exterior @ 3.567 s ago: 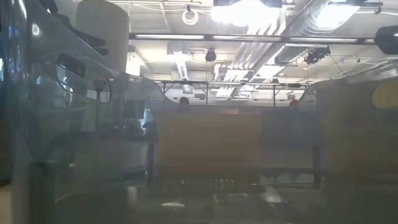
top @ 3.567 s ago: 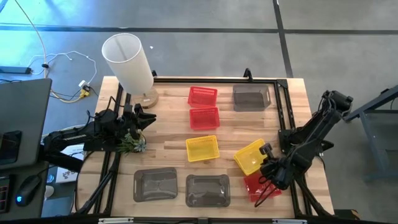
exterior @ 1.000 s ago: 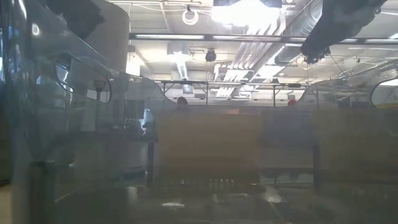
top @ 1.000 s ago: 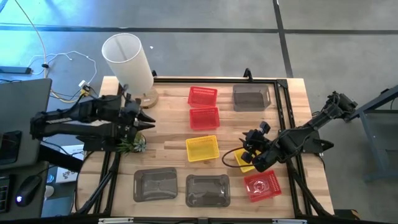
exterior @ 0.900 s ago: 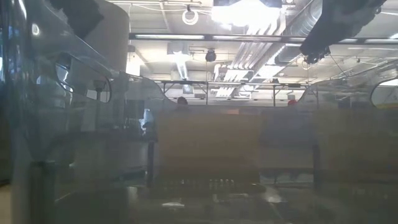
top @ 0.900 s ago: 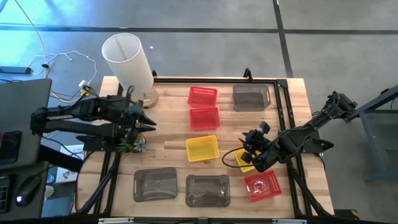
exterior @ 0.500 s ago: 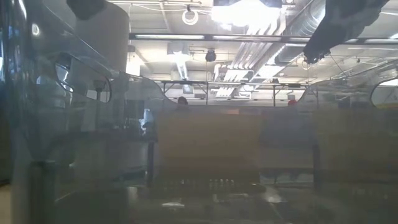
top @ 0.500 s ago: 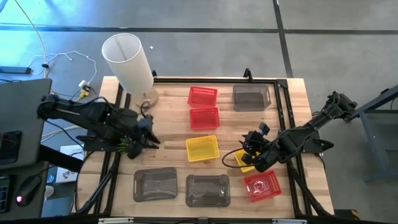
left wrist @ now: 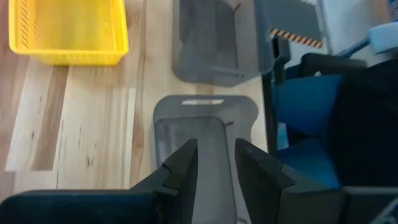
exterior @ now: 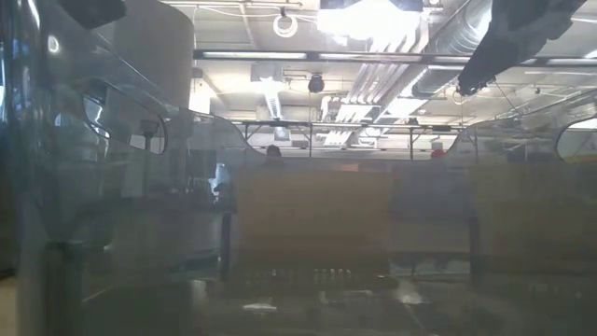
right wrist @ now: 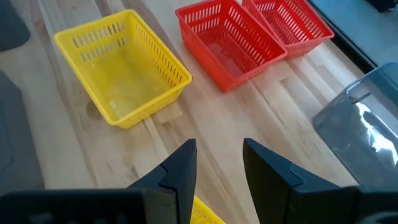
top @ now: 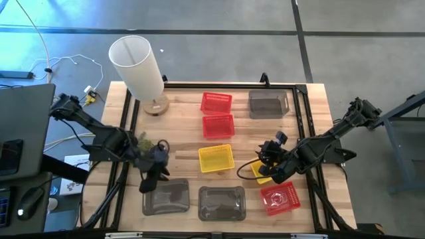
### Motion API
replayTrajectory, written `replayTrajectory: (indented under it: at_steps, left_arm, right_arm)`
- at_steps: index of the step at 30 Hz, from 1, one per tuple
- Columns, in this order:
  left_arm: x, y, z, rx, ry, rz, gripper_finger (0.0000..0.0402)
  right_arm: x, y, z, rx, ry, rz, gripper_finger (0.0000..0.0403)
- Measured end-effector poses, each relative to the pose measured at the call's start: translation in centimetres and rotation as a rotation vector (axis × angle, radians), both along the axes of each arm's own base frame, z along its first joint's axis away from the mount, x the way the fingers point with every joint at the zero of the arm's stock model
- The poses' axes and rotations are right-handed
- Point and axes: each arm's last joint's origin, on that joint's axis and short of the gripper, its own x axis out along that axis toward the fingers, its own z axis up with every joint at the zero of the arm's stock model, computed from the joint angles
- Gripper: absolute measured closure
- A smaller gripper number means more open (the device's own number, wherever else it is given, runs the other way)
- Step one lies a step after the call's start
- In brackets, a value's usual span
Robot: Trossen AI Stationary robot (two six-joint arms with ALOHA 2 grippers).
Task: Stack baskets by color
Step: Stack the bottom left black bin into the bottom right black bin
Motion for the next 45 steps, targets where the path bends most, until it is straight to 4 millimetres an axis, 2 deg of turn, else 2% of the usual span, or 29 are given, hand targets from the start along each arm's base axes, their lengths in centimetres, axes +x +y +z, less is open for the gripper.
replayTrajectory:
  at_steps: [7,14,40,45]
  left_arm:
    - [0.5,-2.1,-2.0,0.115,0.077,0.005,0.0307]
    - [1.4,-3.2,-4.1,0.164,0.161,0.013,0.0307]
    - [3.5,-4.4,-10.0,0.323,0.385,0.034,0.0307]
    - [3.6,-4.4,-10.5,0.330,0.414,0.045,0.0331]
  right_arm:
    - [0.0,0.0,0.0,0.008,0.005,0.004,0.0284]
    - [0.0,0.0,0.0,0.012,0.005,0.005,0.0284]
    - [0.1,0.1,0.0,0.040,0.001,0.002,0.0284]
    - [0.1,0.1,0.0,0.040,0.001,0.002,0.0284]
